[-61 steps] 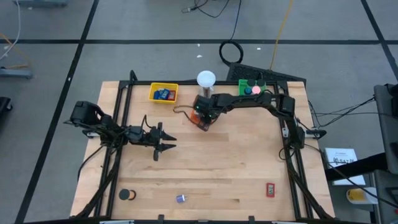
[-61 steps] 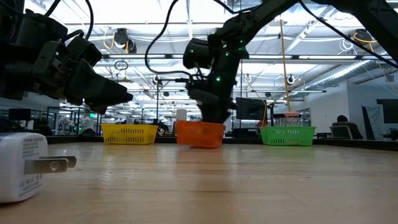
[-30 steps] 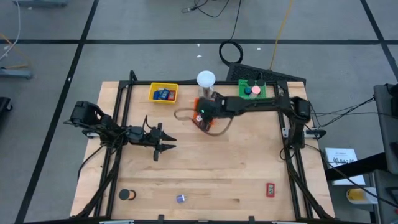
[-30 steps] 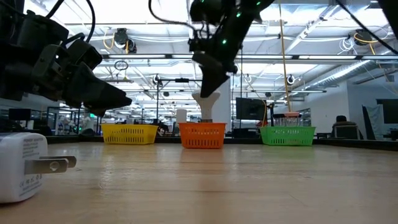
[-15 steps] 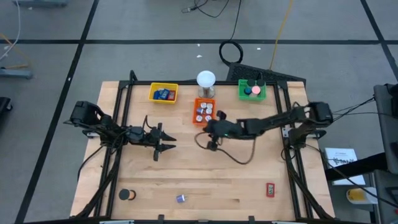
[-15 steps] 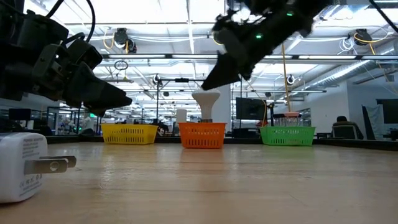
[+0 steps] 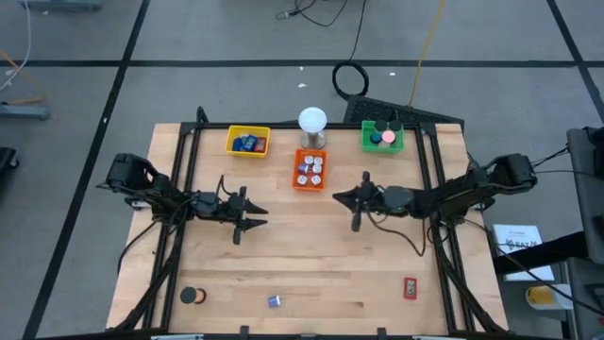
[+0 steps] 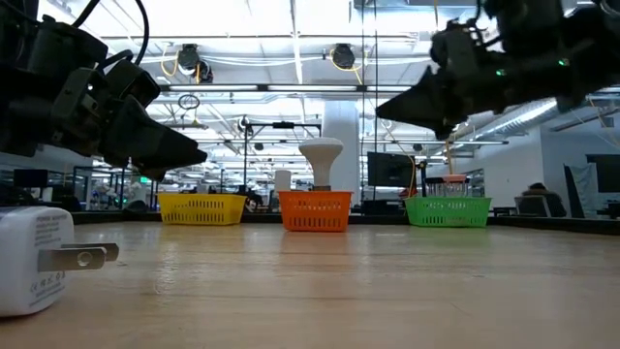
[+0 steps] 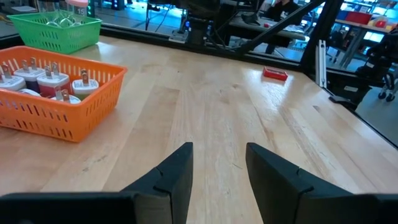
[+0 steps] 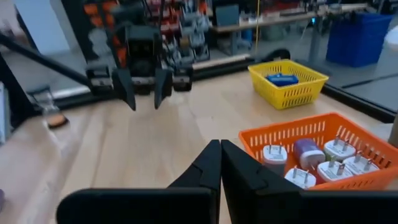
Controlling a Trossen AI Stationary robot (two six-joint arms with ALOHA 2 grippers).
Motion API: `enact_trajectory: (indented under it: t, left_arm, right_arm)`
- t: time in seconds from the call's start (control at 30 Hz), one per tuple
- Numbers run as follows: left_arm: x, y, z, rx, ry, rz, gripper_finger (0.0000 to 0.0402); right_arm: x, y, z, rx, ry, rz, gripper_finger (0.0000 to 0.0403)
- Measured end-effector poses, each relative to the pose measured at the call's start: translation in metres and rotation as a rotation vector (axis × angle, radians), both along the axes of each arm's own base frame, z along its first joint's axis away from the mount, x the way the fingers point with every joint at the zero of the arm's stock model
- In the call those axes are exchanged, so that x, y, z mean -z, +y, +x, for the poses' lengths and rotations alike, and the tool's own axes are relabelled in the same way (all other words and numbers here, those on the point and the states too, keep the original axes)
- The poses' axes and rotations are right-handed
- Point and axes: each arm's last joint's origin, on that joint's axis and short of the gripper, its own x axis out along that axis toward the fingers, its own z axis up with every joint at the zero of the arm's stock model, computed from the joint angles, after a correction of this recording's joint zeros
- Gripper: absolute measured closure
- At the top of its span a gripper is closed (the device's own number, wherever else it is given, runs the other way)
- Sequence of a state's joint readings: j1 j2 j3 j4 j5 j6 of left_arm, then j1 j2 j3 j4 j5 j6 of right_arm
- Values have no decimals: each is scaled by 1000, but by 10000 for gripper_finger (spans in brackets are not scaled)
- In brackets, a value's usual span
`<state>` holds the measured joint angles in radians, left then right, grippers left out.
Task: Pick & Place Office items
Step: Put the orange sandglass timer into the green bin
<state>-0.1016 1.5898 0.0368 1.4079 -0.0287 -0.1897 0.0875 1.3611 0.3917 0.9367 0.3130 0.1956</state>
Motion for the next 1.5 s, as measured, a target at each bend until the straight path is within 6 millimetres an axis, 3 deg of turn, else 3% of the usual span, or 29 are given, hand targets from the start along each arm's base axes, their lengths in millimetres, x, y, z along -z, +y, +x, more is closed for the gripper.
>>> enact_trajectory:
  t: [0.37,0.77,1.07,1.27,1.5]
  left_arm:
    - [-5,-4,0,46,-27,-32,260]
    - [-6,-30,-6,196,-34,36,391]
    - [-5,-54,-3,306,43,18,398]
    - [-20,-76,18,316,213,84,391]
    - [-72,-105,32,376,489,205,390]
  right_arm:
    - [13,-2,-25,0,-77,8,399]
    - [13,-2,-25,0,-76,8,399]
    - [13,-2,-25,0,-76,8,399]
    - [14,-2,-25,0,-76,8,399]
    - [14,-2,-25,0,-75,8,399]
